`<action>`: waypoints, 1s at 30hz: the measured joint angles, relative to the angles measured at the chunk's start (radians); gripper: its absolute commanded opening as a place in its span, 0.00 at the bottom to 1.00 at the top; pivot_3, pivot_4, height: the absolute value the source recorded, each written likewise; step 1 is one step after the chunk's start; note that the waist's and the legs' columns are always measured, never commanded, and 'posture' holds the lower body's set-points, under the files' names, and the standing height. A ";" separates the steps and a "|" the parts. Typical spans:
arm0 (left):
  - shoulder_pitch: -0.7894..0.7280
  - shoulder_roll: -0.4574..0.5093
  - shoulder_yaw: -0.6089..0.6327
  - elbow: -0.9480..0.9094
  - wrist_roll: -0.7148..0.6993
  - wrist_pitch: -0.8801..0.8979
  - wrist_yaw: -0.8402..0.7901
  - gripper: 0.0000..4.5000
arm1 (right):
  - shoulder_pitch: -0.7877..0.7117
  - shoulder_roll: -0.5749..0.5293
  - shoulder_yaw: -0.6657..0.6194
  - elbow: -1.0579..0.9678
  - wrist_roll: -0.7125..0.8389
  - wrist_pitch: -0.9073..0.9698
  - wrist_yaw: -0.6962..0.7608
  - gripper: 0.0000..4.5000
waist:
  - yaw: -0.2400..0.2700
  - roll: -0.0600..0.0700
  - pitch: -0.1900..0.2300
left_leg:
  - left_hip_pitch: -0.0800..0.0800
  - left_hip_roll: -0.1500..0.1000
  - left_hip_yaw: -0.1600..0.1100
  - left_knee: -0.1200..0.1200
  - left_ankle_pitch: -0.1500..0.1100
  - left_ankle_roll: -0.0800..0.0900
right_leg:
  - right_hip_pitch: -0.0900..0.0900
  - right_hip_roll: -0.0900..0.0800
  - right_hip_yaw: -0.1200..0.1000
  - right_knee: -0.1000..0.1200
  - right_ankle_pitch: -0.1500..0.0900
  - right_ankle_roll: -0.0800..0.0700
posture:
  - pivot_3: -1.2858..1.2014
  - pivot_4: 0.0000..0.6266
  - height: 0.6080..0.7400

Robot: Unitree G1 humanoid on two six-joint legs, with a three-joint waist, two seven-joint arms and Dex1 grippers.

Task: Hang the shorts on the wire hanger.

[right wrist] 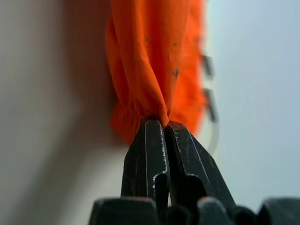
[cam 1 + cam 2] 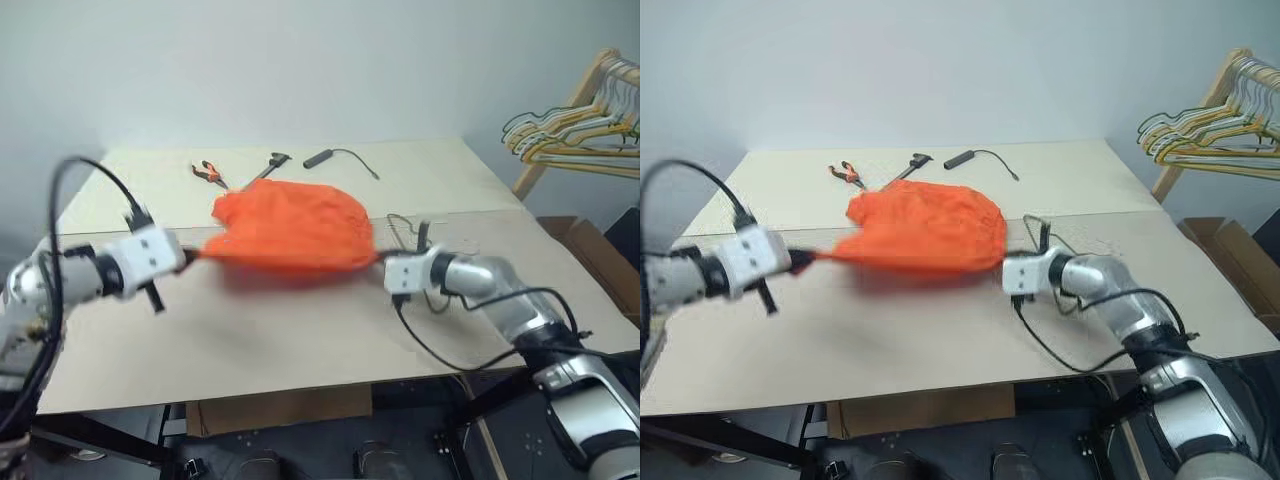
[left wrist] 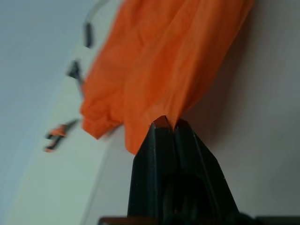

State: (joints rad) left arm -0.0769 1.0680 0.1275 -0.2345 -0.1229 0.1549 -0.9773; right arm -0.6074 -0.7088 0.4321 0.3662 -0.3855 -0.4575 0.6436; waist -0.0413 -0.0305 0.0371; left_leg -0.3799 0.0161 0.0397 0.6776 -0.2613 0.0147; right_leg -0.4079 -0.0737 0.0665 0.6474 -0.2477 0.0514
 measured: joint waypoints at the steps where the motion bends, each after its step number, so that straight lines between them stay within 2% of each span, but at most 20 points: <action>1: 0.047 0.027 -0.001 -0.021 -0.001 0.001 -0.036 0.01 | 0.005 -0.018 0.007 -0.015 0.006 -0.018 0.034 0.00 | 0.001 0.000 0.000 | 0.001 0.000 0.000 0.000 0.000 0.001 | 0.001 0.000 0.000 0.000 0.000 0.000 | 0.55 0.00 1.00; 6: 0.241 0.128 0.009 -0.145 -0.004 0.041 -0.165 0.01 | 0.012 -0.075 0.008 -0.096 0.057 -0.082 0.175 0.00 | 0.009 0.000 0.000 | 0.006 0.001 0.000 0.000 -0.002 0.004 | 0.006 -0.001 0.000 -0.002 -0.001 0.000 | 0.55 0.00 1.00; 14: 0.302 0.150 0.034 -0.229 -0.036 0.117 -0.220 0.01 | 0.061 -0.130 0.012 -0.166 0.126 -0.109 0.320 0.00 | 0.033 -0.001 0.000 | 0.011 0.001 0.006 0.000 -0.003 0.005 | 0.011 -0.001 0.000 -0.002 -0.002 -0.001 | 0.55 0.00 1.00; 16: 0.302 0.150 0.034 -0.241 -0.043 0.142 -0.225 0.09 | 0.075 -0.136 0.012 -0.173 0.133 -0.105 0.347 0.00 | 0.033 -0.001 0.000 | 0.011 0.001 0.006 0.000 -0.003 0.005 | 0.011 -0.001 0.000 -0.002 -0.002 -0.002 | 0.55 0.00 1.00; 17: 0.303 0.150 0.035 -0.241 -0.043 0.152 -0.231 0.13 | 0.084 -0.152 0.012 -0.185 0.139 -0.099 0.374 0.12 | 0.034 -0.001 0.000 | 0.011 0.001 0.006 0.000 -0.003 0.005 | 0.011 -0.001 0.000 -0.002 -0.003 -0.002 | 0.55 0.00 1.00; 20: 0.316 0.157 0.049 -0.239 -0.046 0.154 -0.262 0.32 | 0.116 -0.215 0.004 -0.220 0.176 -0.063 0.449 0.31 | 0.037 -0.001 0.001 | 0.011 0.001 0.007 0.000 -0.004 0.006 | 0.011 -0.001 -0.001 -0.002 -0.003 -0.002 | 0.55 0.00 1.00; 22: 0.317 0.163 0.055 -0.240 -0.052 0.154 -0.281 0.49 | 0.132 -0.227 -0.009 -0.252 0.207 -0.033 0.487 0.48 | 0.038 -0.001 0.001 | 0.012 0.001 0.007 0.000 -0.004 0.006 | 0.012 -0.001 -0.001 -0.002 -0.003 -0.002 | 0.55 0.00 1.00; 25: 0.315 0.164 0.079 -0.238 -0.072 0.158 -0.305 0.66 | 0.157 -0.242 -0.032 -0.290 0.277 0.031 0.535 0.67 | 0.036 -0.001 0.001 | 0.013 0.001 0.007 0.000 -0.004 0.006 | 0.013 -0.001 -0.001 -0.002 -0.004 -0.003 | 0.55 0.00 1.00; 26: 0.312 0.164 0.088 -0.237 -0.079 0.160 -0.310 0.74 | 0.158 -0.242 -0.043 -0.292 0.294 0.048 0.538 0.76 | 0.036 -0.001 0.001 | 0.013 0.001 0.007 0.000 -0.004 0.006 | 0.014 -0.001 -0.001 -0.002 -0.004 -0.003 | 0.55 0.00 1.00; 28: 0.276 0.162 0.104 -0.230 -0.123 0.187 -0.325 0.87 | 0.158 -0.224 -0.101 -0.298 0.354 0.153 0.526 0.88 | 0.037 -0.001 0.001 | 0.013 0.001 0.006 0.001 -0.004 0.006 | 0.014 -0.001 -0.001 -0.001 -0.004 -0.003 | 0.55 0.00 1.00; 30: 0.233 0.153 0.128 -0.230 -0.169 0.206 -0.330 1.00 | 0.145 -0.206 -0.152 -0.298 0.376 0.263 0.494 0.89 | 0.038 -0.001 0.001 | 0.013 0.001 0.006 0.001 -0.004 0.006 | 0.014 -0.001 -0.001 -0.002 -0.004 -0.003 | 0.55 0.00 1.00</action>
State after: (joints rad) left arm 0.1557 1.2209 0.2554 -0.4641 -0.2915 0.3606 -1.3068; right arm -0.4623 -0.9152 0.2800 0.0677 -0.0093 -0.1942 1.1376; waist -0.0033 -0.0319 0.0380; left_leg -0.3666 0.0175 0.0456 0.6782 -0.2651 0.0206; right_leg -0.3935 -0.0749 0.0653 0.6458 -0.2514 0.0489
